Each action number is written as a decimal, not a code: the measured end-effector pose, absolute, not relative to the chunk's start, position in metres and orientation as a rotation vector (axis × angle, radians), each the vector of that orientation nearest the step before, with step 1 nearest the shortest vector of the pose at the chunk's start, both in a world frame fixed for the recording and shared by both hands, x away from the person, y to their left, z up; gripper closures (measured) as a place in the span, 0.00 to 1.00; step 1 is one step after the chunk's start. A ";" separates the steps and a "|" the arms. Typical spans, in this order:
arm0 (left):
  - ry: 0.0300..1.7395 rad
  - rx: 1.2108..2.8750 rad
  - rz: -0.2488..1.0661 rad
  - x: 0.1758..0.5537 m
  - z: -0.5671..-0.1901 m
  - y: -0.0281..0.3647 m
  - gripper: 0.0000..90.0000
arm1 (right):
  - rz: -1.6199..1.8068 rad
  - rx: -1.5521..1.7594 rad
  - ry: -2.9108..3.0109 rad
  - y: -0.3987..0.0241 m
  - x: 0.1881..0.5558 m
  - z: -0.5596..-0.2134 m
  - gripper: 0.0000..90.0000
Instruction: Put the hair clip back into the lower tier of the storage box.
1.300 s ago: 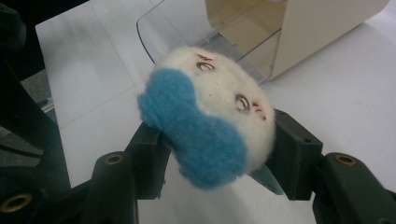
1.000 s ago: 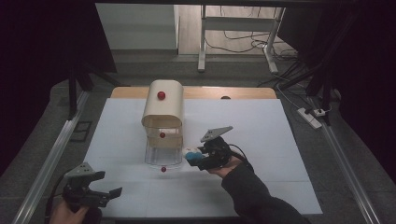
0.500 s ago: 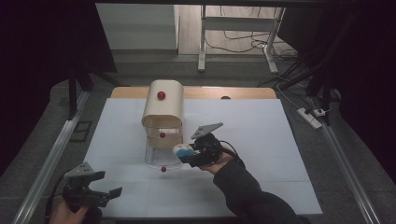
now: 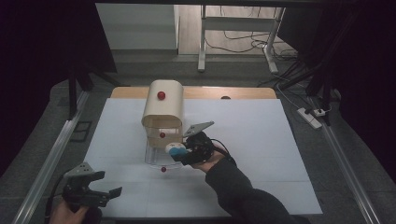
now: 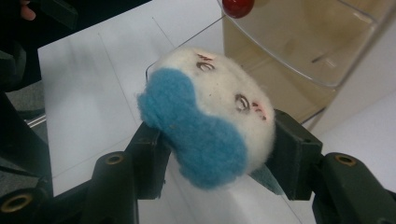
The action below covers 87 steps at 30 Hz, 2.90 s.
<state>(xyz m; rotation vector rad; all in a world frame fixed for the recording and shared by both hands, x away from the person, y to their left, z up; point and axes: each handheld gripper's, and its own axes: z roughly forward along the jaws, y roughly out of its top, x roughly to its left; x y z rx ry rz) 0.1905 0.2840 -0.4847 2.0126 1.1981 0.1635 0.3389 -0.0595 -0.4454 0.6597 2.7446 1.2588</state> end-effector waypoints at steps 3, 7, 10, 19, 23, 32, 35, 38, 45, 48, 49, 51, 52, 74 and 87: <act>1.199 2.012 0.164 0.190 -0.485 0.284 0.02 | 1.259 0.644 2.739 -0.056 0.339 -0.447 0.48; 1.200 2.011 0.164 0.191 -0.485 0.284 0.02 | 1.256 0.626 2.737 -0.049 0.339 -0.446 0.48; 1.200 2.010 0.164 0.190 -0.485 0.284 0.02 | 1.262 0.611 2.732 -0.044 0.338 -0.447 0.48; 1.202 2.008 0.164 0.191 -0.485 0.284 0.02 | 1.255 0.578 2.718 -0.031 0.337 -0.450 0.48; 1.203 2.007 0.164 0.191 -0.485 0.285 0.02 | 1.252 0.551 2.713 -0.024 0.336 -0.452 0.48; 1.203 2.007 0.165 0.190 -0.485 0.285 0.02 | 1.230 0.525 2.703 -0.012 0.335 -0.462 0.48; 1.203 2.007 0.165 0.190 -0.485 0.285 0.02 | 1.214 0.532 2.704 -0.010 0.335 -0.466 0.48; 1.204 2.007 0.165 0.190 -0.485 0.285 0.02 | 1.207 0.544 2.706 -0.009 0.336 -0.471 0.47; 1.205 2.007 0.166 0.190 -0.485 0.284 0.02 | 1.167 0.558 2.711 -0.004 0.335 -0.479 0.44; 1.205 2.008 0.167 0.190 -0.485 0.284 0.02 | 1.153 0.575 2.708 -0.002 0.335 -0.482 0.40; 1.205 2.008 0.167 0.190 -0.485 0.284 0.02 | 1.138 0.581 2.711 -0.002 0.335 -0.482 0.39; 1.205 2.008 0.167 0.190 -0.485 0.284 0.02 | 1.133 0.608 2.720 -0.001 0.336 -0.484 0.35; 1.206 2.008 0.167 0.190 -0.485 0.284 0.02 | 1.127 0.613 2.724 -0.001 0.336 -0.484 0.33; 1.207 2.010 0.168 0.191 -0.485 0.284 0.02 | 1.132 0.623 2.746 -0.002 0.335 -0.479 0.20; 1.208 2.010 0.168 0.191 -0.485 0.284 0.02 | 1.127 0.604 2.757 -0.006 0.330 -0.472 0.14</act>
